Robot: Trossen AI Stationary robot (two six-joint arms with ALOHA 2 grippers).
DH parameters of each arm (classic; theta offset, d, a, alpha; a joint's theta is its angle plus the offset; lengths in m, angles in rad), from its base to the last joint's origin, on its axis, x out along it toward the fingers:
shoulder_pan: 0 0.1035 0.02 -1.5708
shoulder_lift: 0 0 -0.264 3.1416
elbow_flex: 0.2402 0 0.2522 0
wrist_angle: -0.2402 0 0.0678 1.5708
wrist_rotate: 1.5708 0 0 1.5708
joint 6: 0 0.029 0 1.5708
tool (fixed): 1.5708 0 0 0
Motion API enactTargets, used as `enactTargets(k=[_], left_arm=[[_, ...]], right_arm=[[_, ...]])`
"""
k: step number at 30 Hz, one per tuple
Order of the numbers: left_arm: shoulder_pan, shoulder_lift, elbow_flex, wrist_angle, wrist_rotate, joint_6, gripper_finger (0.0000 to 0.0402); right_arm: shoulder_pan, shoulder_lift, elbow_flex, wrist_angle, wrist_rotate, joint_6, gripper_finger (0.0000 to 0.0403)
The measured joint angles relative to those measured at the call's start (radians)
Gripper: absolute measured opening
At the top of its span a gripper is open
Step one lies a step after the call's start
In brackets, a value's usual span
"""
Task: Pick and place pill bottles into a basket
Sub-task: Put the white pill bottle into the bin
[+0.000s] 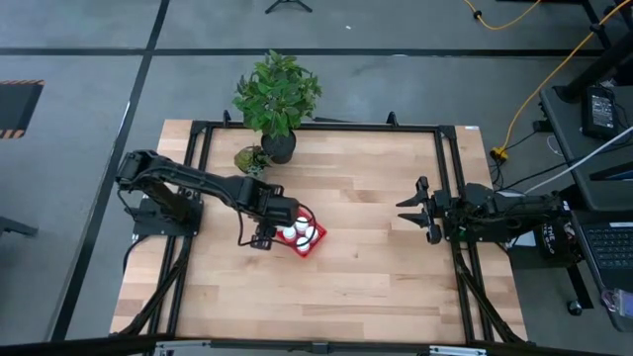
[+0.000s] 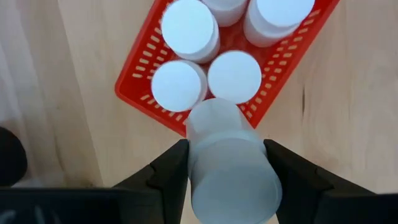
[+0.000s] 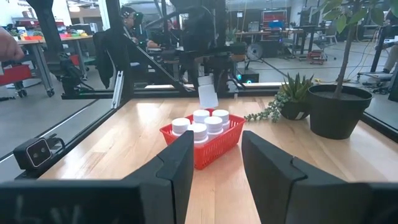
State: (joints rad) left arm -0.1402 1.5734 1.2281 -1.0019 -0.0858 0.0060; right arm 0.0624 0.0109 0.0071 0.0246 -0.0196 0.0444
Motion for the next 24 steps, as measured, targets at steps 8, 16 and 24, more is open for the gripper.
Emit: enactTargets(k=[8,16,24], left_arm=[[-0.001,0.000,-0.042,0.029,0.028,0.008,0.0171],[0.017,0.000,-0.043,0.067,0.052,0.009,0.0171],[0.046,0.002,-0.043,0.068,0.054,0.047,0.0171]], right_arm=[[0.000,0.000,0.000,0.000,0.000,0.000,0.0137],[0.000,0.000,0.000,0.000,0.000,0.000,0.0137],[0.000,0.000,0.000,0.000,0.000,0.000,0.0137]])
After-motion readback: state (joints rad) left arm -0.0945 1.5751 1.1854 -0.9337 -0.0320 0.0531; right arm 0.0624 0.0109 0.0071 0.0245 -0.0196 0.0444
